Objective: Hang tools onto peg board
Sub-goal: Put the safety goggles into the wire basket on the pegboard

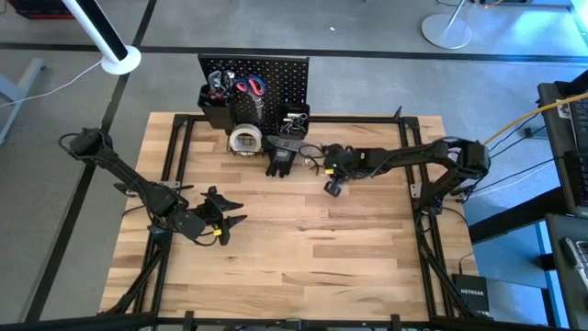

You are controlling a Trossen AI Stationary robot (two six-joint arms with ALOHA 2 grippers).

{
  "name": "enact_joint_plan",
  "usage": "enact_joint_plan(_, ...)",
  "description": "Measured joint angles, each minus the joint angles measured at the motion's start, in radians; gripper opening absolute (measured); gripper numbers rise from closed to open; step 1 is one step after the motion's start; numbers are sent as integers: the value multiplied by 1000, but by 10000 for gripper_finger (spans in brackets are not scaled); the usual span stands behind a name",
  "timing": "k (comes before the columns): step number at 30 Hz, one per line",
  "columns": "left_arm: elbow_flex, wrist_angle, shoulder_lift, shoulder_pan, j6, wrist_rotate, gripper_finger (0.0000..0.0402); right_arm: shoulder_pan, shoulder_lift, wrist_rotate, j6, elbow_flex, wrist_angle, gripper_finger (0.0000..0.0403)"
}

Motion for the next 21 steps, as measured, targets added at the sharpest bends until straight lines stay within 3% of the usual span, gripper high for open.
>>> enact_joint_plan(11,0,2,8,0,-20,0,175,192,-1,-7,-23,-1,-34,23)
enact_joint_plan(15,0,19,43,1,-35,-1,175,273,0,-9,-23,-2,55,30)
enact_joint_plan(21,0,203,177,41,7,18,175,358,0,14,-72,-2,295,23)
